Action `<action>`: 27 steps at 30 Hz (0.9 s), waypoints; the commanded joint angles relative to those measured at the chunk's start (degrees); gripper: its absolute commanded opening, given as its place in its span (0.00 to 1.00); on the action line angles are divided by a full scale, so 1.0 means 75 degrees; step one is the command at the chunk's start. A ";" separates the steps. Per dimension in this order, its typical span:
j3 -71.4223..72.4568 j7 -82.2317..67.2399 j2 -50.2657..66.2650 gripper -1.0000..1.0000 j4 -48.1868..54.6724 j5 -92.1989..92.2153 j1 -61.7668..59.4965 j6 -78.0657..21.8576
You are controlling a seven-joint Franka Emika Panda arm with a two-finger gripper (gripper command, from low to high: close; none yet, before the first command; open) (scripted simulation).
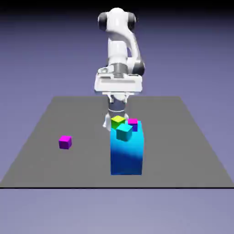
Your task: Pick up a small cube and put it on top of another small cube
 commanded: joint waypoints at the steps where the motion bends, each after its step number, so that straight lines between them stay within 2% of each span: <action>1: -0.0086 -0.0333 0.0095 0.50 0.0035 0.0068 -0.0037 -0.0092; 27: -0.2307 -0.8971 0.2561 0.50 0.0948 0.1825 -0.0986 -0.2480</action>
